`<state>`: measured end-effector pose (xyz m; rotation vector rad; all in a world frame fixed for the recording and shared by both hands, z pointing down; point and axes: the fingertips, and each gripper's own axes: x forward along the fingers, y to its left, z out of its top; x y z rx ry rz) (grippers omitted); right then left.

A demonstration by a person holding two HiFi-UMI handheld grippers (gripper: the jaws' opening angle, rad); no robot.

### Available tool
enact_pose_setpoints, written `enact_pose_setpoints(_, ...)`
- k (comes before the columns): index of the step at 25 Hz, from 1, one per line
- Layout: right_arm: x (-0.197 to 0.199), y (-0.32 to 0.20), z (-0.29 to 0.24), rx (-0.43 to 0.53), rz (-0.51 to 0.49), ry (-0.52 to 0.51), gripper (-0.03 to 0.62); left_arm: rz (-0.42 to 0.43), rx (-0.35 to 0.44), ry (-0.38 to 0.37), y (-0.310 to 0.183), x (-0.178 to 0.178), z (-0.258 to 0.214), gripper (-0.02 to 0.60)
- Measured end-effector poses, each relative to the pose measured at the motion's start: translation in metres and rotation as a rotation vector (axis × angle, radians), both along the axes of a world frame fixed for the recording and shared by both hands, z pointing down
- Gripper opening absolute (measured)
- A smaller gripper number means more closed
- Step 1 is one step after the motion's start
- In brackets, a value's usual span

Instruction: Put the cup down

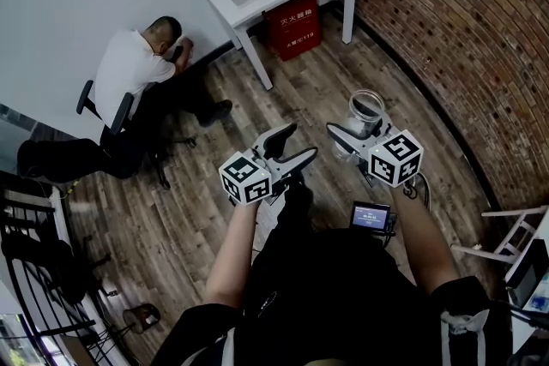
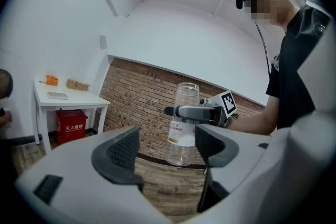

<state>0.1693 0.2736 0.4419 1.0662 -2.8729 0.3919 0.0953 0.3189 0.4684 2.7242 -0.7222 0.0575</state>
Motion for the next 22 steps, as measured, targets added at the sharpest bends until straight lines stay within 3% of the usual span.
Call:
enact_pose_setpoints(7, -0.018, -0.081, 0.006, -0.010, 0.036, 0.012, 0.360, 0.024, -0.007, 0.008, -0.086, -0.022, 0.007, 0.337)
enact_pose_setpoints(22, -0.103, -0.274, -0.012, -0.008, 0.060, 0.026, 0.362, 0.041, -0.008, 0.023, -0.281, -0.108, -0.003, 0.337)
